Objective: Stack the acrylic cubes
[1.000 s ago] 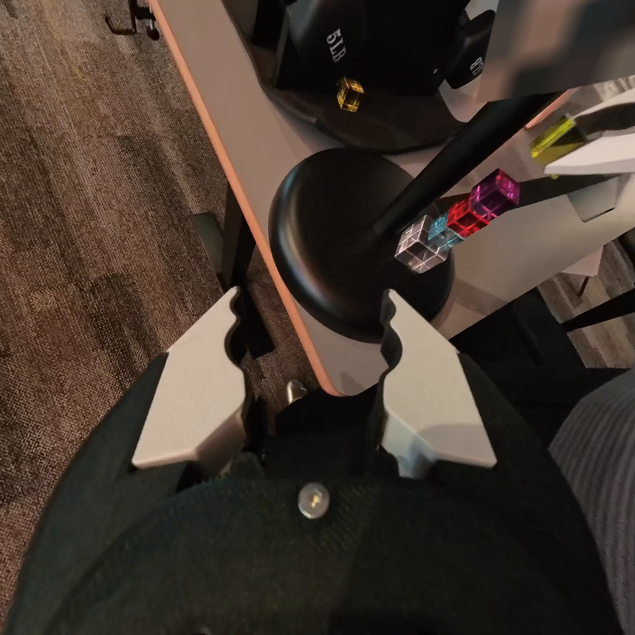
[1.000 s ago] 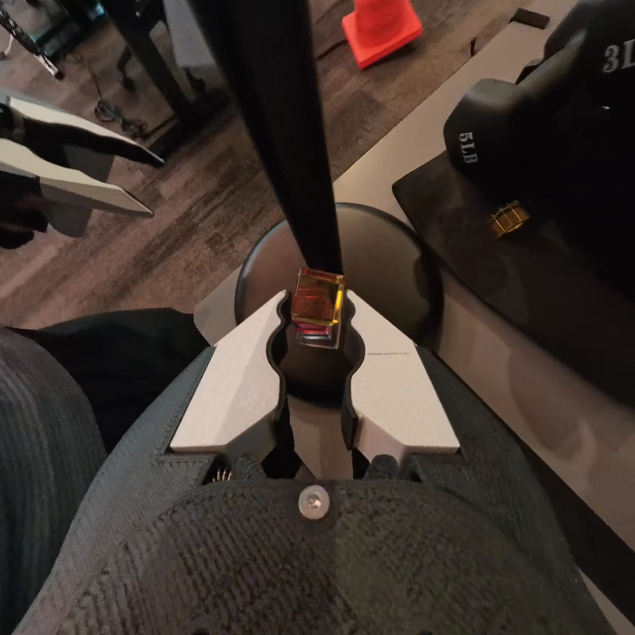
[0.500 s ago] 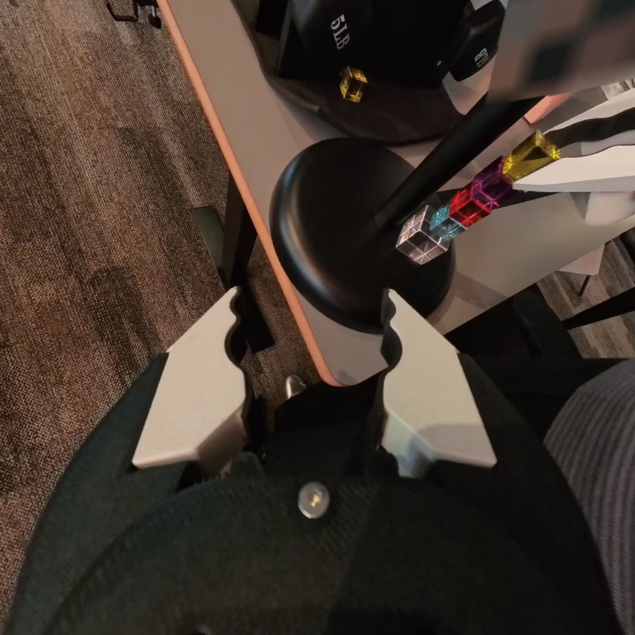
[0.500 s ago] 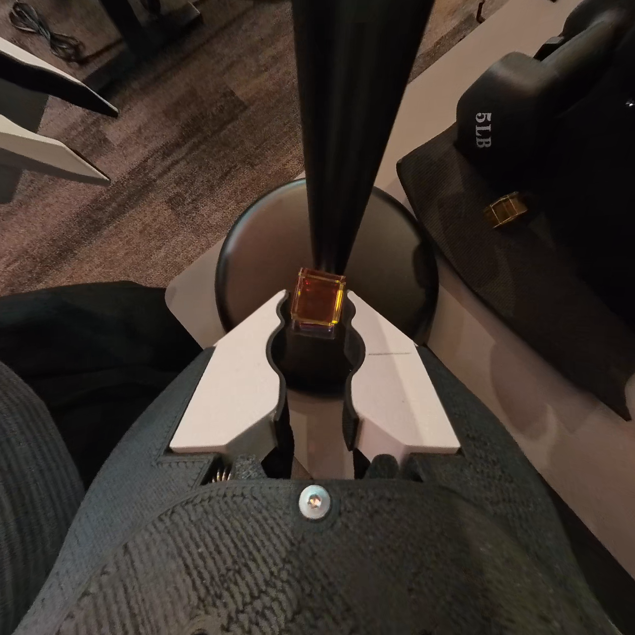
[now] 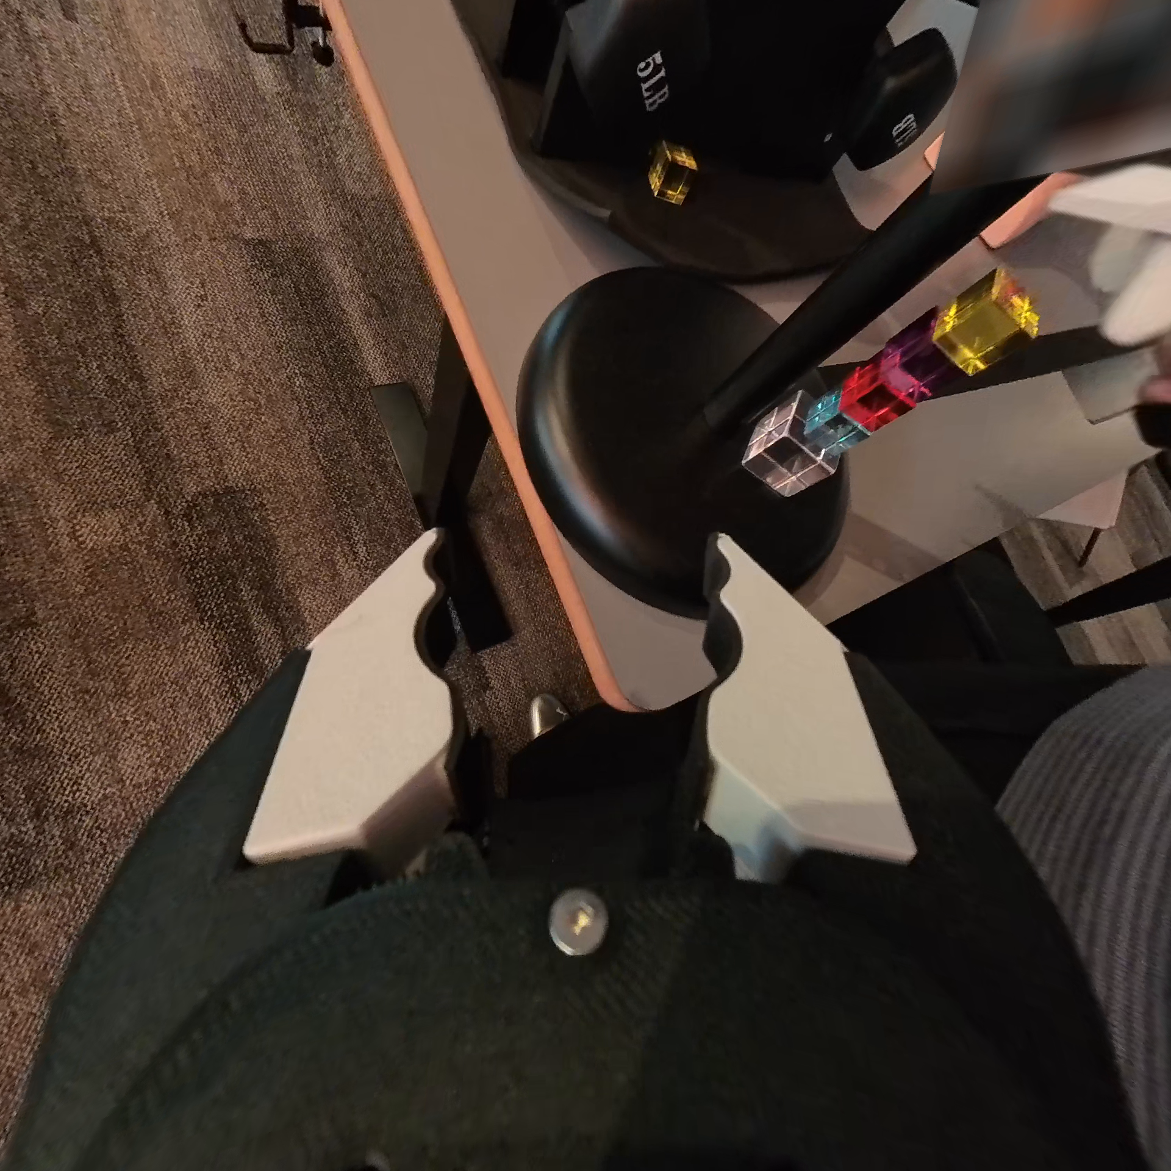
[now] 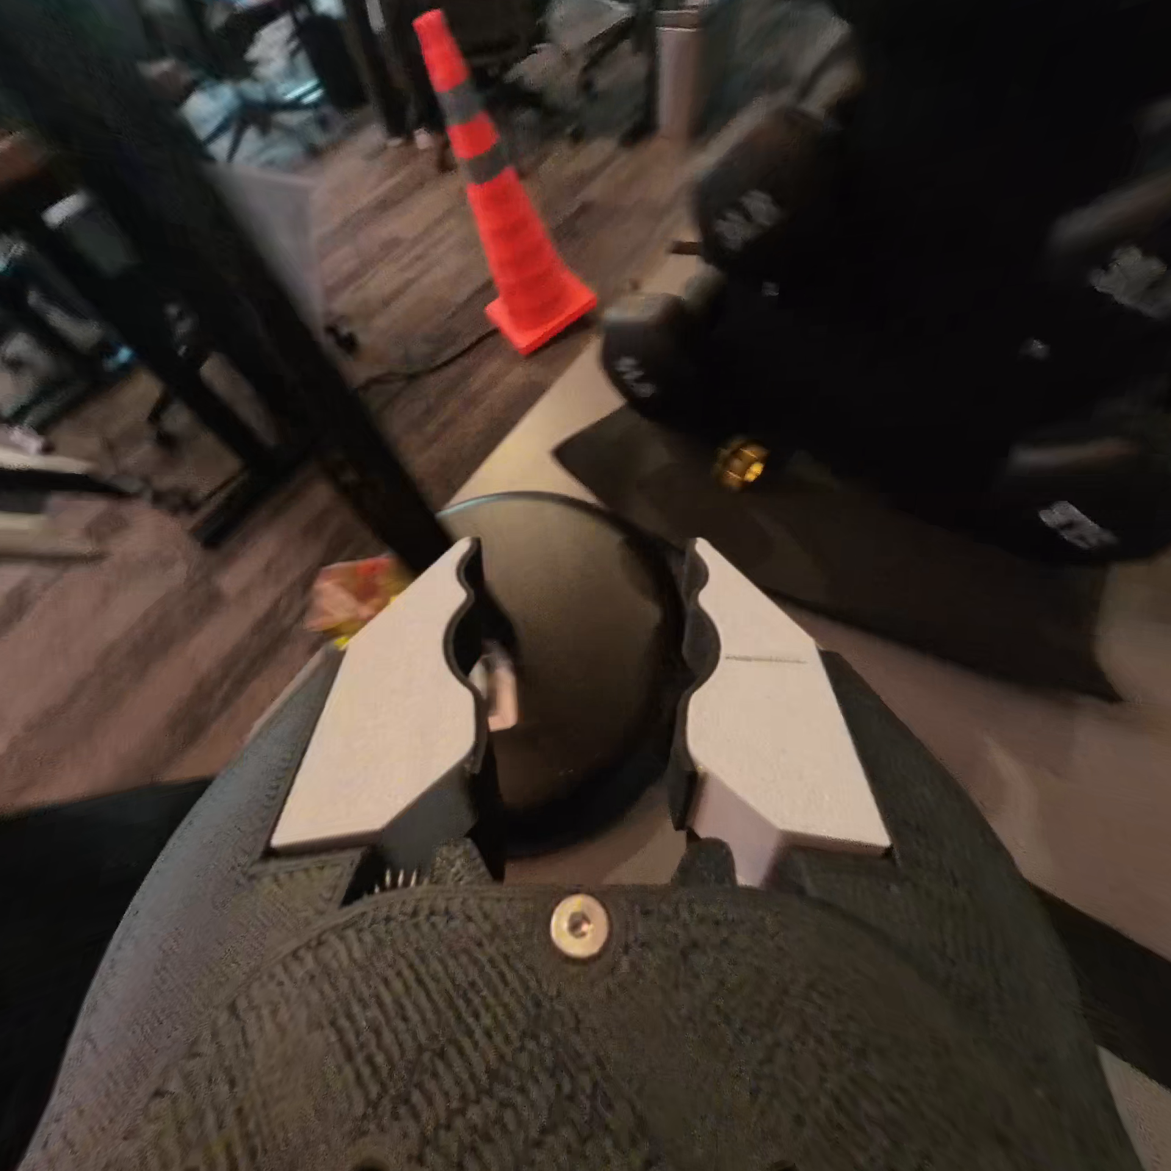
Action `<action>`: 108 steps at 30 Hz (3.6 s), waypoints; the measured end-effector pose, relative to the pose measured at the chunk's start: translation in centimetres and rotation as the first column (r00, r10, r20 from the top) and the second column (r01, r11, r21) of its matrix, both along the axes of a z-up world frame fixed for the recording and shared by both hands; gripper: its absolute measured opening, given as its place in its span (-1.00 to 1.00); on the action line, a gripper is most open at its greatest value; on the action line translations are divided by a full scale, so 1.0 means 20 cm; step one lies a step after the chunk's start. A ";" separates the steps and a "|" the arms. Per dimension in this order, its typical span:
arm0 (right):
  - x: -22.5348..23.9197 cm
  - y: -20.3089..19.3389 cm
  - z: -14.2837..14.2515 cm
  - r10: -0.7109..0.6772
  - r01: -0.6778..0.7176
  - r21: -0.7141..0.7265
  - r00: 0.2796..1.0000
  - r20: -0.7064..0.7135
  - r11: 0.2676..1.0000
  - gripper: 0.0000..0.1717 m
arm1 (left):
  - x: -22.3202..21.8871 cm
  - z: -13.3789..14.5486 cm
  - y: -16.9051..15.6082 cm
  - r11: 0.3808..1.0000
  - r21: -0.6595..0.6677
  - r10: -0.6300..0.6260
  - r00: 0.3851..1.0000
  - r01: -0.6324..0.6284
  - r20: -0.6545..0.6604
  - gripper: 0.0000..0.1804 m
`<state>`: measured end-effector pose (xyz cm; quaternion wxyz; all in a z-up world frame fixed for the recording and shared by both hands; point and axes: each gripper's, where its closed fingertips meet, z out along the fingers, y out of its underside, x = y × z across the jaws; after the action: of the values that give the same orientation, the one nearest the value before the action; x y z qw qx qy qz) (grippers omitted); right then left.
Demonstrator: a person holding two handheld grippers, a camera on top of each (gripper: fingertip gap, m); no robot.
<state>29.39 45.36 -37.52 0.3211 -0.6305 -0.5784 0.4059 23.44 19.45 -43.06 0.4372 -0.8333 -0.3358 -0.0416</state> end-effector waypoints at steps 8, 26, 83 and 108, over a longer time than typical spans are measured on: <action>-0.57 0.34 -0.57 -0.131 0.121 0.056 0.958 0.254 0.991 -0.31 | 0.04 -0.02 -0.02 0.999 -0.037 0.002 1.000 -0.002 0.010 -0.12; -0.85 0.45 -0.79 -0.322 0.280 0.166 0.884 0.338 0.945 -0.65 | 0.03 0.00 -0.14 0.993 -0.021 0.117 0.993 -0.117 0.004 -0.12; 0.02 -0.45 0.01 0.284 -0.352 0.140 0.890 0.358 0.925 -0.66 | -0.01 -0.05 0.03 0.999 0.037 -0.016 1.000 0.015 0.023 -0.13; 0.43 -0.33 -0.35 0.114 -0.137 0.173 0.984 0.137 0.975 -1.00 | 0.00 -0.07 0.09 0.991 0.016 -0.133 0.991 0.133 0.027 -0.12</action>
<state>38.06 38.72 -44.49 0.3138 -0.5852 -0.6709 0.3301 23.42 21.17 -44.46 0.4348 -0.8499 -0.2853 -0.0847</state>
